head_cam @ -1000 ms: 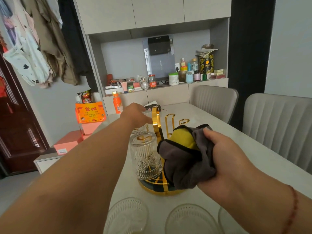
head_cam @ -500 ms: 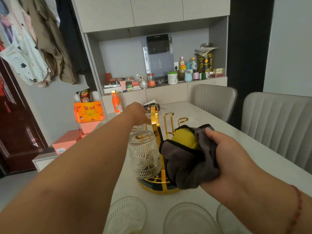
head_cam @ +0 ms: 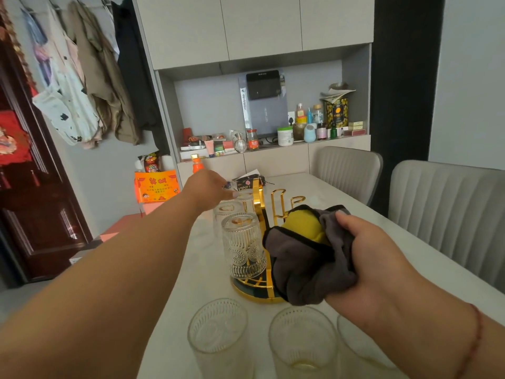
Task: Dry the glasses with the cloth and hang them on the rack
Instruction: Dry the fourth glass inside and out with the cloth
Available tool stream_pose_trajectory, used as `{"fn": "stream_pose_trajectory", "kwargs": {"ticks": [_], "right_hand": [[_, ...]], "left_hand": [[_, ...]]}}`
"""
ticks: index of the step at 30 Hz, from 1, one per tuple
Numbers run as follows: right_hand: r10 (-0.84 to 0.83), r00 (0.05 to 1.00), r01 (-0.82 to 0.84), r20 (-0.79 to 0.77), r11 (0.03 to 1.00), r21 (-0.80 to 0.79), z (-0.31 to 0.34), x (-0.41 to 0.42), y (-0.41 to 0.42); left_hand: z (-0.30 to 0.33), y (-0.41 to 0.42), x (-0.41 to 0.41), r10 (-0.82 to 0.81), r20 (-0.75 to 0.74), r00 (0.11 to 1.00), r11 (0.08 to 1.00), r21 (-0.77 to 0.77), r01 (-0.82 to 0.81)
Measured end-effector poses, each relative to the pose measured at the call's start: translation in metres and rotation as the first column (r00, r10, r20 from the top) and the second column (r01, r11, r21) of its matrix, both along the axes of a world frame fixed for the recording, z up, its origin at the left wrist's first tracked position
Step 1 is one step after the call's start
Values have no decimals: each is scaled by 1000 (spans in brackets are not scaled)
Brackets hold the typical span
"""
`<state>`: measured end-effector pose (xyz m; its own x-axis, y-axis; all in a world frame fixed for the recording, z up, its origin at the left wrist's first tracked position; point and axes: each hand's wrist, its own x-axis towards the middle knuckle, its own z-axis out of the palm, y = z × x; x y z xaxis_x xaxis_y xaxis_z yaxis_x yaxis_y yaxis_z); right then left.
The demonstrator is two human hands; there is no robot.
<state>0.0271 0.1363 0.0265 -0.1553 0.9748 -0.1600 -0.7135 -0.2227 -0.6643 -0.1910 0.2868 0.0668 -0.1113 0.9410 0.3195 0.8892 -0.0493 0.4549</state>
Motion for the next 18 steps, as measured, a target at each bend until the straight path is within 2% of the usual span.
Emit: {"fn": "stream_pose_trajectory", "kwargs": {"ticks": [4, 9, 13, 18], "right_hand": [[20, 998, -19, -64, 1000, 10, -1, 3, -17], [32, 995, -30, -99, 999, 19, -1, 5, -37], [33, 991, -27, -130, 999, 46, -5, 9, -54], [35, 981, -28, -189, 999, 41, -8, 13, -78]], "left_hand": [[-6, -38, -6, 10, 148, 989, 995, 96, -25], [-21, -90, -9, -33, 330, 944, 995, 103, -2], [-42, -145, -16, -33, 363, 931, 999, 51, 15], [-86, -198, -35, -60, 560, 826, 987, -92, 134]]}}
